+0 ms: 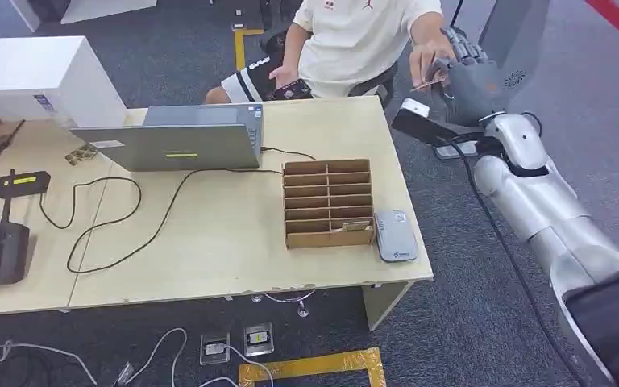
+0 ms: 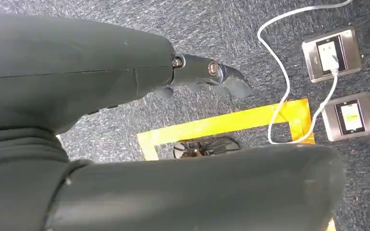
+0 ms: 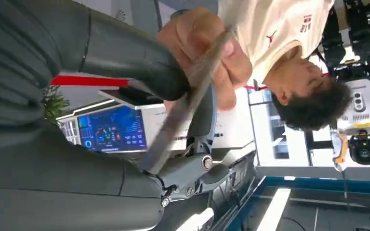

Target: Pass the card to the sensor for recognition and then transmit it.

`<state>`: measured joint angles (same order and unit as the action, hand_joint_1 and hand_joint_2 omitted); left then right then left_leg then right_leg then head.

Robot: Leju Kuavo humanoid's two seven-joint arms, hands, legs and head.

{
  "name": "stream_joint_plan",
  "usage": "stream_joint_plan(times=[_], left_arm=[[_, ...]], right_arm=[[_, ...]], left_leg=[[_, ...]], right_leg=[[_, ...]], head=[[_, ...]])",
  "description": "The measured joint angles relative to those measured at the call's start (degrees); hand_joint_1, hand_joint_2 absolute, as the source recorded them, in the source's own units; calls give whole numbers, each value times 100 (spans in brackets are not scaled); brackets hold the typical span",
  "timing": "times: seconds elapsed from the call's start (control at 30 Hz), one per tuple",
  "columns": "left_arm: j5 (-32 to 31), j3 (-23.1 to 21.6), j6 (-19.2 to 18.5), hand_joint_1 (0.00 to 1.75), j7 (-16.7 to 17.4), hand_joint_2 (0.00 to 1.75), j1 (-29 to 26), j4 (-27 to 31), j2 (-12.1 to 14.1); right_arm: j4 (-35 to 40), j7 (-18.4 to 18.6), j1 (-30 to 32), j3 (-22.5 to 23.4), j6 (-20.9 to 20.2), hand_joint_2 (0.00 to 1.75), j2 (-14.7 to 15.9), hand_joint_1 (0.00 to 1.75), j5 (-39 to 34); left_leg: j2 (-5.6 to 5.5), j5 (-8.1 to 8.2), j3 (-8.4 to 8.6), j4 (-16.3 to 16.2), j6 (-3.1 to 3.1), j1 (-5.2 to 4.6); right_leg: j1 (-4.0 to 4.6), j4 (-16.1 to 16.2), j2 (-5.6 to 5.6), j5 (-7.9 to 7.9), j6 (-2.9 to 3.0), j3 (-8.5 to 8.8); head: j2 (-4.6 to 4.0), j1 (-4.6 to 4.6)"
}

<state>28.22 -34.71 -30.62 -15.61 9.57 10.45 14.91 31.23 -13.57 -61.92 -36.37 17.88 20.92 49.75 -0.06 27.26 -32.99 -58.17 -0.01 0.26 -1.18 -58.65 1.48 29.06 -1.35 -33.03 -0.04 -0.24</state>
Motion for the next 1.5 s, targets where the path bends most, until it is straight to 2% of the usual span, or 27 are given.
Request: stream_joint_plan(times=[0.27, 0.57, 0.83, 1.03, 1.17, 1.5], left_arm=[[7, -116, 0, 0, 0, 0, 16, 59, -28], [168, -118, 0, 0, -26, 0, 10, 61, -24], [319, -138, 0, 0, -37, 0, -4, 61, 28], [487, -299, 0, 0, -46, 0, -55, 74, 9], [518, -396, 0, 0, -48, 0, -60, 76, 0], [557, -514, 0, 0, -83, 0, -50, 92, 4]], right_arm=[[-46, -22, -24, -28, -42, 175, -24, 175, -35], [-7, -22, 199, -136, -409, 175, 4, 175, -225], [418, 311, 872, -136, -857, 175, 225, 175, -619], [1114, 614, 1519, -107, -1078, 175, 636, 175, -811], [1432, 669, 1820, -74, -1126, 175, 833, 175, -820], [1936, 881, 2130, -59, -1384, 175, 863, 175, -671]], left_leg=[[0, 0, 0, 0, 0, 0], [3, 0, 1, 0, 0, 0], [3, 1, 1, 0, 1, 0], [2, 6, -1, 0, -1, 0], [5, 7, -2, 0, -1, 0], [7, 6, -1, 0, -1, 3]], right_leg=[[0, 0, 1, 0, 0, 0], [0, 1, -1, 0, 0, -1], [0, 5, 0, 0, 0, 0], [0, 11, -2, 0, 0, 0], [0, 11, -6, 0, 0, 0], [3, 10, -6, 0, 0, 1]], head=[[0, 0], [0, 0], [0, 0], [0, 2], [0, 0], [0, 0]])
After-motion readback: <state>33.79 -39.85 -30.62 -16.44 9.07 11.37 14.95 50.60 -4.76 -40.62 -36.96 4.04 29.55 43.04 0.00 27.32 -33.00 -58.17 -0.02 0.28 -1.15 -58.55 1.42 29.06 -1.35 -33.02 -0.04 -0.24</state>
